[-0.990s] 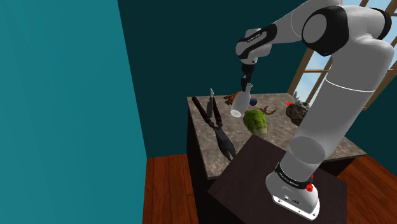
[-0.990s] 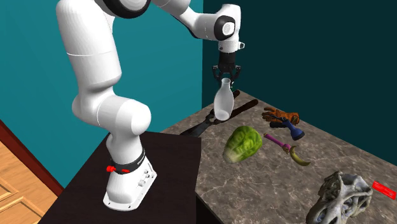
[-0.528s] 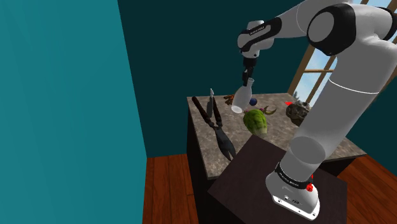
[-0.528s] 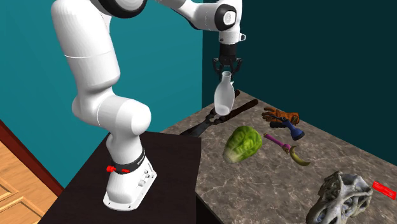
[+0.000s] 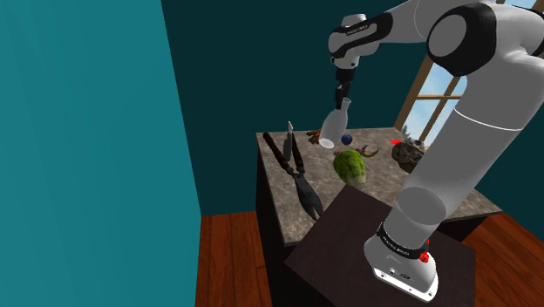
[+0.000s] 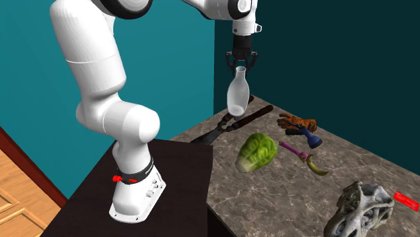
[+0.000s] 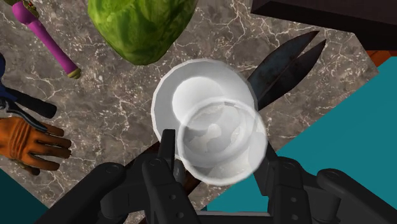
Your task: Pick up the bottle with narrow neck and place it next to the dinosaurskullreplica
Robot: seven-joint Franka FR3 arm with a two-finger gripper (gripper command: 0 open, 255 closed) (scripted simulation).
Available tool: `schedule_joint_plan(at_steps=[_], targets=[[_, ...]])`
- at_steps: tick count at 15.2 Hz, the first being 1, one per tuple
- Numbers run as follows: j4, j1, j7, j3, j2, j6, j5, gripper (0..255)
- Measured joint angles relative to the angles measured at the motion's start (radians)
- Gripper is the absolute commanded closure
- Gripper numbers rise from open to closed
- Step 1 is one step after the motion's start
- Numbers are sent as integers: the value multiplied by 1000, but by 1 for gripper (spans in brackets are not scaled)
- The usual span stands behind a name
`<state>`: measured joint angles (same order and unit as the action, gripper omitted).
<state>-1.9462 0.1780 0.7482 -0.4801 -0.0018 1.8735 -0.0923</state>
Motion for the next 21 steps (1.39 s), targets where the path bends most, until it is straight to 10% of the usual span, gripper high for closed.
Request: schedule_joint_plan(at_steps=[21], targets=[[225,49,118,-51,5,-211,0,255]])
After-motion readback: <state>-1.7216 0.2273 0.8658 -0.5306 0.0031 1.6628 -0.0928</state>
